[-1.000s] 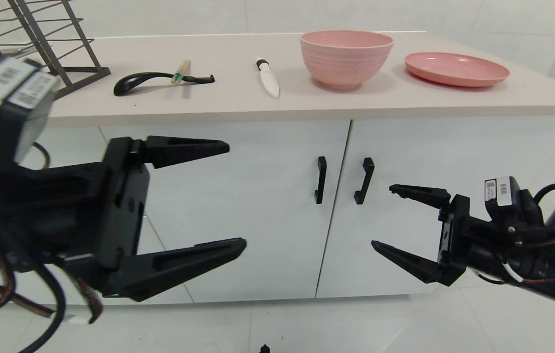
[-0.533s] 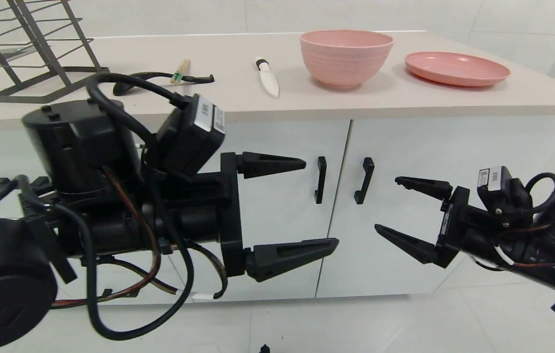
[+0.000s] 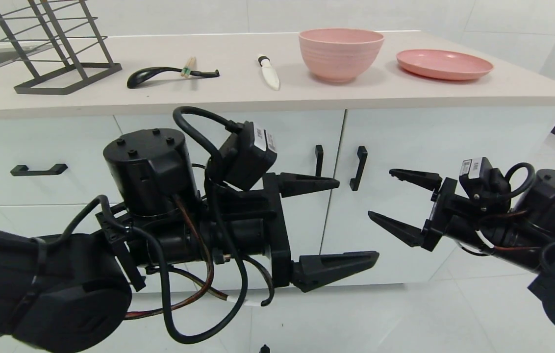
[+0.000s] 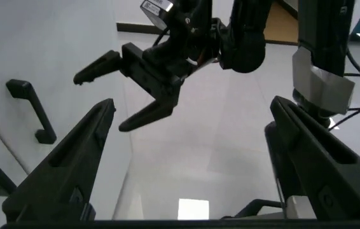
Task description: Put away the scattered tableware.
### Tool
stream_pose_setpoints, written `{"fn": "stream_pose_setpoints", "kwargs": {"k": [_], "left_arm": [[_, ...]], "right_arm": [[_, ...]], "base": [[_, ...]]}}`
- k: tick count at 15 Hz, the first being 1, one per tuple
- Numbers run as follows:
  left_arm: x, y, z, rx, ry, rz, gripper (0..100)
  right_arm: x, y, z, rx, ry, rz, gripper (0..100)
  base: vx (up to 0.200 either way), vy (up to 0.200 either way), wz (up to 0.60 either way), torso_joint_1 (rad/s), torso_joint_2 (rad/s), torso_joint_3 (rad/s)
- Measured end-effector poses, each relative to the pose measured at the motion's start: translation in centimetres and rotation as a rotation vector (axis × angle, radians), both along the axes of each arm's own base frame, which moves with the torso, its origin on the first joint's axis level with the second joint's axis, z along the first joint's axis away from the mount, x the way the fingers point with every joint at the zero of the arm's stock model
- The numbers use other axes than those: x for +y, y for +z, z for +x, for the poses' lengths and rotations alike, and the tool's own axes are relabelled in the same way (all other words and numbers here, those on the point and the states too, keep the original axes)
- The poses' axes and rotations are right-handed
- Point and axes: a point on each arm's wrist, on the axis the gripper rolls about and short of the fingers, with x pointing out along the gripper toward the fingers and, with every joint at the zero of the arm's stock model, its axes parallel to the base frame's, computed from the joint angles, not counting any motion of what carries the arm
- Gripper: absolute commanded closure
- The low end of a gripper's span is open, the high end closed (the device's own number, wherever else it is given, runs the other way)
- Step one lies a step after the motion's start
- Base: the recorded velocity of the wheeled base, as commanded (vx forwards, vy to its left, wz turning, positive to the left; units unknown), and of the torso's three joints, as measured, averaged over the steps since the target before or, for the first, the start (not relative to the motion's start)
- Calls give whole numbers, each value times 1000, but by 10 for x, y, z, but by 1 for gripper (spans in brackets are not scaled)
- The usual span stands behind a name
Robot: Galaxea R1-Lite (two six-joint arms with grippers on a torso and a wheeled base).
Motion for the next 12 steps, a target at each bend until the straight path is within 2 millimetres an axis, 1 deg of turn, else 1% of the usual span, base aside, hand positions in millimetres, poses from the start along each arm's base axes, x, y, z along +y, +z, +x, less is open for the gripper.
{"fn": "stream_pose_setpoints", "kwargs": {"k": [3, 5, 9, 12], "left_arm": [[-10, -7, 13, -53, 42, -54, 0], [-15, -10, 27, -63, 75, -64, 0], [-22, -7, 54, -78, 173, -91, 0], [-23, -5, 71, -94, 225, -105, 0]], "right_arm": [[5, -4, 10, 4, 8, -1, 0], [8, -6, 22, -7, 6, 2, 0], [14, -14, 44, -14, 11, 6, 0], [18, -16, 58, -43, 60, 13, 0]], "base": [[0, 0, 0, 0, 0, 0], [0, 0, 0, 0, 0, 0], [0, 0, 0, 0, 0, 0], [0, 0, 0, 0, 0, 0]]}}
